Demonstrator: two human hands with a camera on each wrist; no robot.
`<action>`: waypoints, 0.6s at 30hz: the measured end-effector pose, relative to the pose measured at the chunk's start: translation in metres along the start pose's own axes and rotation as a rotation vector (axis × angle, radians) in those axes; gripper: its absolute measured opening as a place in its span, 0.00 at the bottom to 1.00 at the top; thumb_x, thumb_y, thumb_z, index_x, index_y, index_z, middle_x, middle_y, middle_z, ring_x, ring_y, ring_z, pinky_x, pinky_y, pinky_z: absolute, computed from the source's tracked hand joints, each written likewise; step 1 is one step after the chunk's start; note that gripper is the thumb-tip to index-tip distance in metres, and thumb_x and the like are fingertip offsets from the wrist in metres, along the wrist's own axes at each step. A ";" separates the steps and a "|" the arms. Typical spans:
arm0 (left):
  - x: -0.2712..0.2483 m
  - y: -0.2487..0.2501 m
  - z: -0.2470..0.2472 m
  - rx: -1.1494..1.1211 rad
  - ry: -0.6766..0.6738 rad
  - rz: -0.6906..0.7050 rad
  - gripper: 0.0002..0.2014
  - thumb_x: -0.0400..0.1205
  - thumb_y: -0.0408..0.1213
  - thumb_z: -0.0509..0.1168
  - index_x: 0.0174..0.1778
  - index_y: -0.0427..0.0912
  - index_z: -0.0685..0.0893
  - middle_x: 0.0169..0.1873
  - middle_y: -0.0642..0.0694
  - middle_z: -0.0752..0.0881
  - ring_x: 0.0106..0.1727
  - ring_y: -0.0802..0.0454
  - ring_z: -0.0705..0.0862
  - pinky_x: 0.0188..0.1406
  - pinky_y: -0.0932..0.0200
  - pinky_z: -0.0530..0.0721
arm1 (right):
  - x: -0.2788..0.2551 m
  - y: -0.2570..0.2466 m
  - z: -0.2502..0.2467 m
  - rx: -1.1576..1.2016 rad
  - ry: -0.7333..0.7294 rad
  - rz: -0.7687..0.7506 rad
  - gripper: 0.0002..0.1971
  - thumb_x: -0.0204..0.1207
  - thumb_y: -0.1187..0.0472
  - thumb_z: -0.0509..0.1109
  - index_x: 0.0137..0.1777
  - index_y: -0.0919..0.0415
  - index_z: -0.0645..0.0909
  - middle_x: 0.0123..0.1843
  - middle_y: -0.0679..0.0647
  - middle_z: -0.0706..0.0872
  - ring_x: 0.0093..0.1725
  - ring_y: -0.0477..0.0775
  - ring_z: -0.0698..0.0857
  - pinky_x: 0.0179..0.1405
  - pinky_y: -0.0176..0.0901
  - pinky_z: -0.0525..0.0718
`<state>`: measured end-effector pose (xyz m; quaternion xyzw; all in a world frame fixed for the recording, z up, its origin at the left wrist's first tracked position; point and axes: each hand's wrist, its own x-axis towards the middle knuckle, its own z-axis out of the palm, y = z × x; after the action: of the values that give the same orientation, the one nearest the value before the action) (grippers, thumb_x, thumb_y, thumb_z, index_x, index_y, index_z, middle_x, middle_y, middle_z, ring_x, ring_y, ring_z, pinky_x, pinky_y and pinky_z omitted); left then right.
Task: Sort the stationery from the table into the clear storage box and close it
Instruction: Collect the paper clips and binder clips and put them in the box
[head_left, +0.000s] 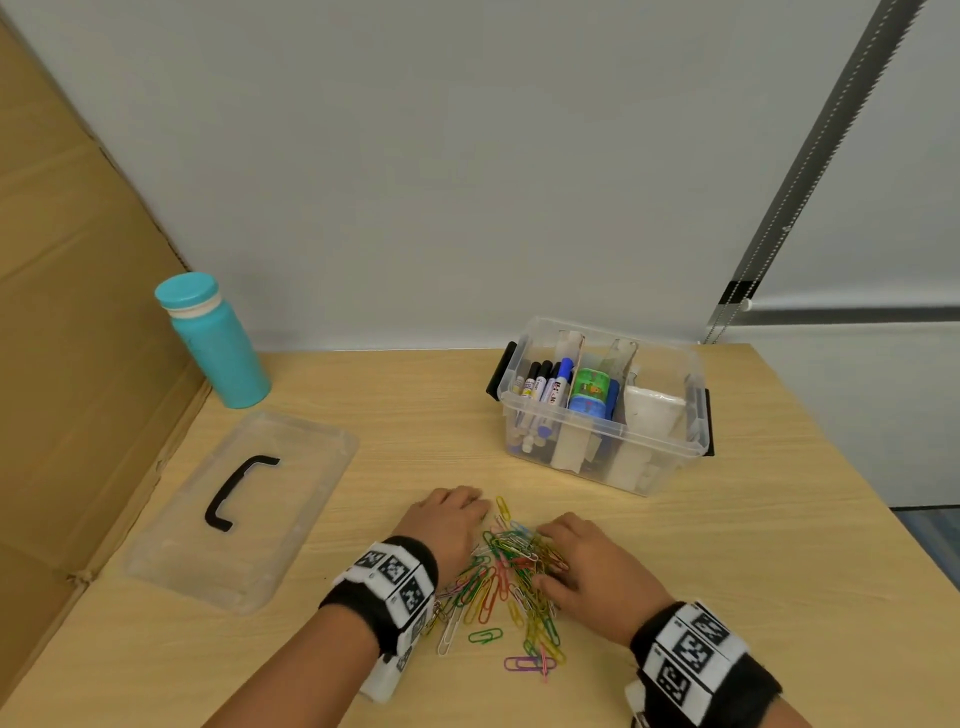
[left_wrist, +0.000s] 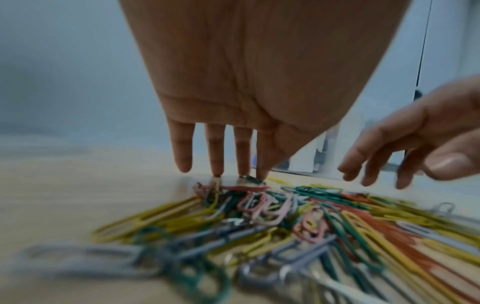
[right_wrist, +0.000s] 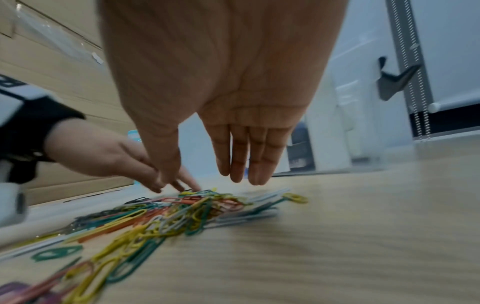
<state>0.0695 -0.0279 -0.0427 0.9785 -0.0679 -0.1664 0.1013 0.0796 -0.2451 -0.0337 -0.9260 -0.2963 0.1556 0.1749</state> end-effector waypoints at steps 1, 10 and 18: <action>-0.009 -0.003 0.001 -0.011 0.023 -0.011 0.24 0.85 0.39 0.51 0.80 0.51 0.61 0.80 0.52 0.61 0.78 0.48 0.61 0.76 0.48 0.66 | -0.005 0.004 -0.002 -0.017 0.010 0.040 0.34 0.74 0.38 0.66 0.77 0.50 0.64 0.69 0.45 0.69 0.67 0.46 0.70 0.66 0.41 0.76; -0.060 -0.010 0.021 -0.029 0.026 -0.215 0.48 0.69 0.69 0.64 0.81 0.53 0.54 0.77 0.55 0.60 0.75 0.48 0.61 0.72 0.48 0.71 | 0.009 -0.014 0.021 -0.010 -0.064 0.145 0.45 0.64 0.32 0.71 0.78 0.42 0.55 0.67 0.51 0.63 0.67 0.53 0.65 0.65 0.48 0.78; -0.052 0.004 0.017 -0.176 0.140 -0.198 0.21 0.80 0.46 0.65 0.70 0.52 0.73 0.62 0.52 0.72 0.63 0.50 0.74 0.61 0.53 0.79 | 0.025 -0.034 0.027 -0.047 -0.006 0.104 0.15 0.82 0.53 0.60 0.68 0.48 0.68 0.66 0.54 0.68 0.61 0.57 0.72 0.57 0.47 0.78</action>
<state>0.0149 -0.0260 -0.0408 0.9770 0.0512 -0.1121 0.1742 0.0715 -0.1985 -0.0482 -0.9435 -0.2520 0.1603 0.1437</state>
